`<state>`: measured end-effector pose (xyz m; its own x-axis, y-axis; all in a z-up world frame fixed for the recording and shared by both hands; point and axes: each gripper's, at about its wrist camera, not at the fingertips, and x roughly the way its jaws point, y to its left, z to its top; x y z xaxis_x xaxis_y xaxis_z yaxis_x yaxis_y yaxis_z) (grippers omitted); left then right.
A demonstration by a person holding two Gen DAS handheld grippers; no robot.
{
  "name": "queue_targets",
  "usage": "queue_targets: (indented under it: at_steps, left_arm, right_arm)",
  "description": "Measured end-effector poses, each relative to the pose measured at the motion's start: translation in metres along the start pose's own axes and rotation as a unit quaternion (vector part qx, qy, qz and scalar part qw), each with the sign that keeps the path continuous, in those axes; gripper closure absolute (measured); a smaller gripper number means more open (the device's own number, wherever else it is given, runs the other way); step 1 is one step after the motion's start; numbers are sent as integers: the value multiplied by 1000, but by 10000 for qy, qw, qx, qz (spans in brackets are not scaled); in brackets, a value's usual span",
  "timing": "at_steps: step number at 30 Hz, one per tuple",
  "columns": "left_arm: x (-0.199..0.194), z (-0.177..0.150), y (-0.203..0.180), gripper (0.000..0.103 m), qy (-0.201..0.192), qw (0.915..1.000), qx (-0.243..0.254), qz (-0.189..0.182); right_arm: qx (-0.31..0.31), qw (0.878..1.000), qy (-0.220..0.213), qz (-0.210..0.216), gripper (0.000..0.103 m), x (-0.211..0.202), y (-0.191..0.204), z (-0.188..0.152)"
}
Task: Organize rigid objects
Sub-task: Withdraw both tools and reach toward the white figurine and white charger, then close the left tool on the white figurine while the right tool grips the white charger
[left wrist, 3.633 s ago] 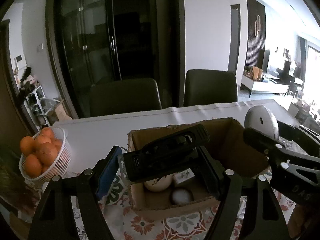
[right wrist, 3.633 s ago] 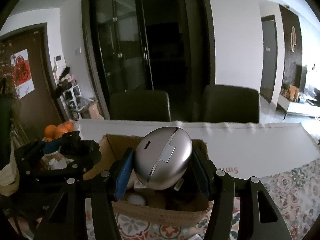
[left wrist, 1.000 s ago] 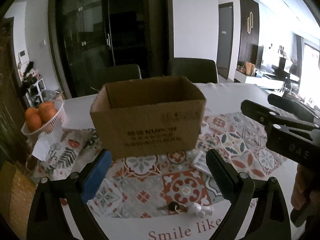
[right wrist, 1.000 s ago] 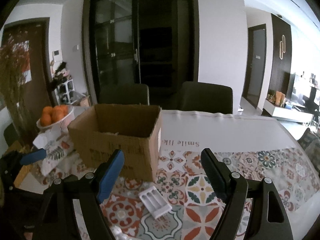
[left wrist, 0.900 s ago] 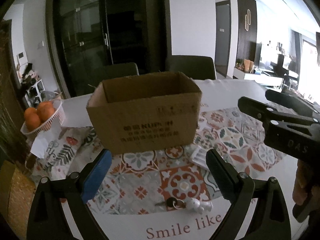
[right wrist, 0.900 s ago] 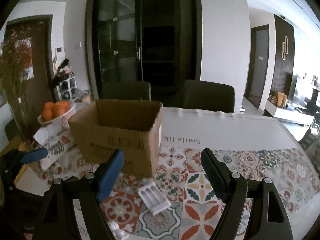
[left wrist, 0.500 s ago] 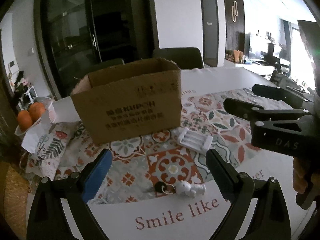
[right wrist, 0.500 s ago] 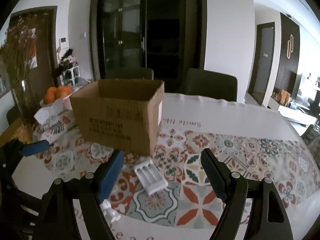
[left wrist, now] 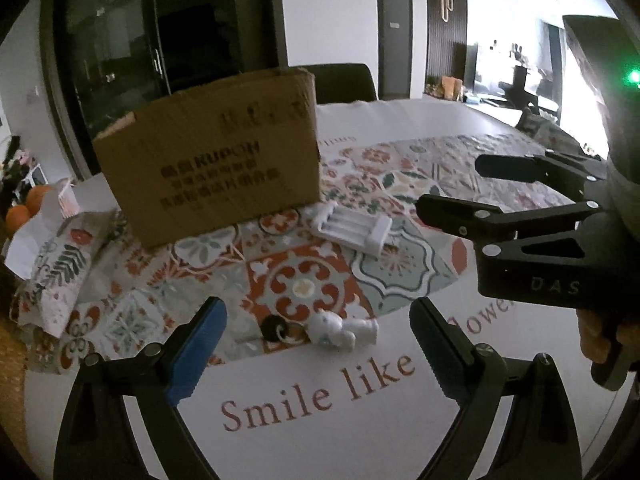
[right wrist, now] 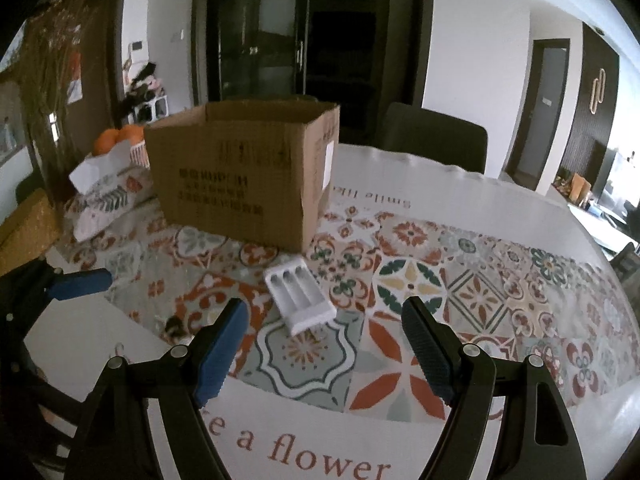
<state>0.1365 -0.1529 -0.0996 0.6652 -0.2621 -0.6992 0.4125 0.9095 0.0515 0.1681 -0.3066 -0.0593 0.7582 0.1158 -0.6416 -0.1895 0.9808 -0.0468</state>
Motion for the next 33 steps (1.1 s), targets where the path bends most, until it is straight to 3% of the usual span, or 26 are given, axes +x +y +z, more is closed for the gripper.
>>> queue_targets:
  at_steps: [15,33]
  left_arm:
    - [25,-20,-9,9,215,9994,264,-48]
    - [58,-15,-5,23,460,9986,212,-158]
  right_arm:
    - [-707,9969,311,178,23,28,12,-16]
    - [-1294,9896,433,449,23,67,15,-12]
